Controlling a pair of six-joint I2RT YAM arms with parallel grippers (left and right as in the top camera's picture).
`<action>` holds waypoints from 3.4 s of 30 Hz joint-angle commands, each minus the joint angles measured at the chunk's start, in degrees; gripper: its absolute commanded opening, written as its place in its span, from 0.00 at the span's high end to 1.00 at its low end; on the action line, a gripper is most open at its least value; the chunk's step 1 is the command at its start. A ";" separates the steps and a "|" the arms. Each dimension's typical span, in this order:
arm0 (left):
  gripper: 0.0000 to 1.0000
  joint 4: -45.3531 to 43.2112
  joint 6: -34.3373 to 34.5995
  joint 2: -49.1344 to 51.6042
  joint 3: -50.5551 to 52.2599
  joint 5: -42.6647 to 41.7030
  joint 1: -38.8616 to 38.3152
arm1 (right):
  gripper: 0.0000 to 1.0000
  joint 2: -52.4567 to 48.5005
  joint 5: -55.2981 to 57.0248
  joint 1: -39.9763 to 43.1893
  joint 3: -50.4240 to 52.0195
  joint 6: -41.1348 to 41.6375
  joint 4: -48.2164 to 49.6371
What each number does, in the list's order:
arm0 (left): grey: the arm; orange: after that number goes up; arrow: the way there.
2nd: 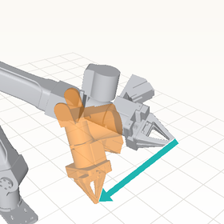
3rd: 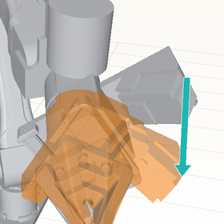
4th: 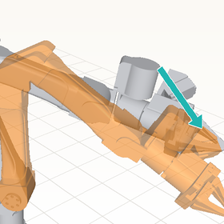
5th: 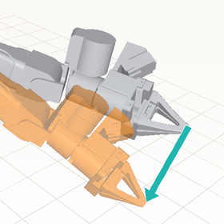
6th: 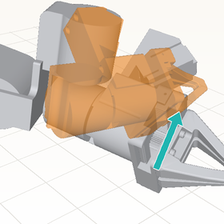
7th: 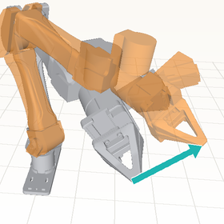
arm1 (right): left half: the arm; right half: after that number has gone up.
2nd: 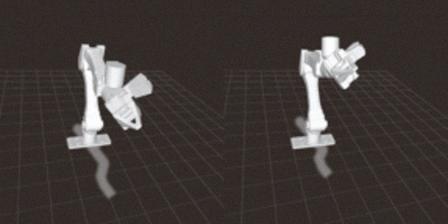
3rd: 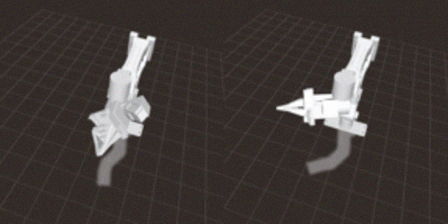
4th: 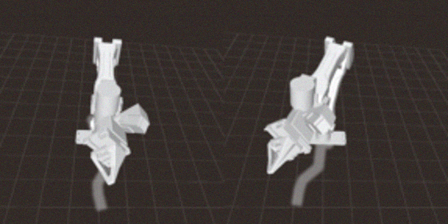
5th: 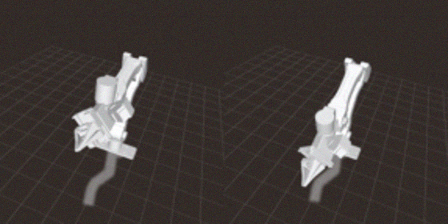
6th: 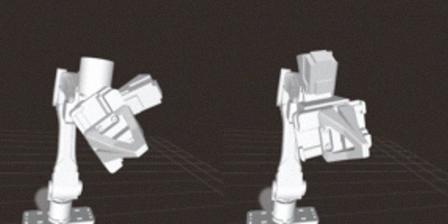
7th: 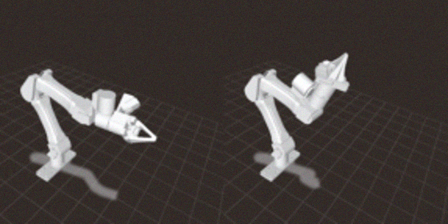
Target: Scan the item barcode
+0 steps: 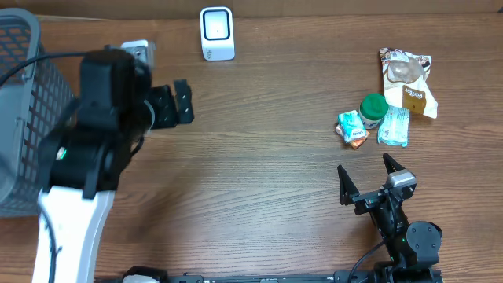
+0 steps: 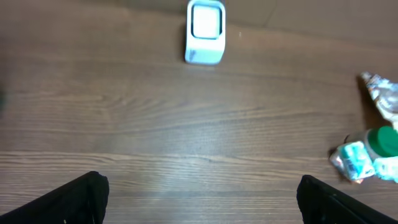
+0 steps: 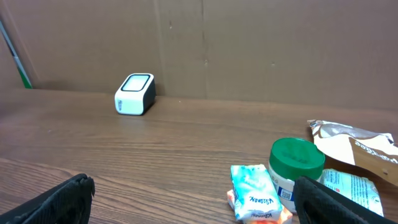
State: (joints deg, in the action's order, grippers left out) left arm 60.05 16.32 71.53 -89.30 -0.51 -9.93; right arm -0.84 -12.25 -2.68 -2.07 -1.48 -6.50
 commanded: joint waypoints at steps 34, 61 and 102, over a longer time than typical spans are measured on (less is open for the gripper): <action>0.00 -63.93 -35.32 -60.67 80.04 -1.75 7.43 | 0.00 0.68 -0.39 -0.26 0.52 0.37 0.42; 0.00 -55.63 -40.30 -71.32 89.02 0.94 10.01 | 0.00 0.68 -0.39 -0.26 0.52 0.37 0.44; 0.01 -55.63 -40.30 -71.28 89.02 0.94 10.01 | 0.00 0.68 -0.39 -0.26 0.52 0.37 0.44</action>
State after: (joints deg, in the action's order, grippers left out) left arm 4.45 -23.59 0.97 -0.56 -0.32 -0.25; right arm -0.84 -12.29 -2.68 -2.07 -1.48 -6.48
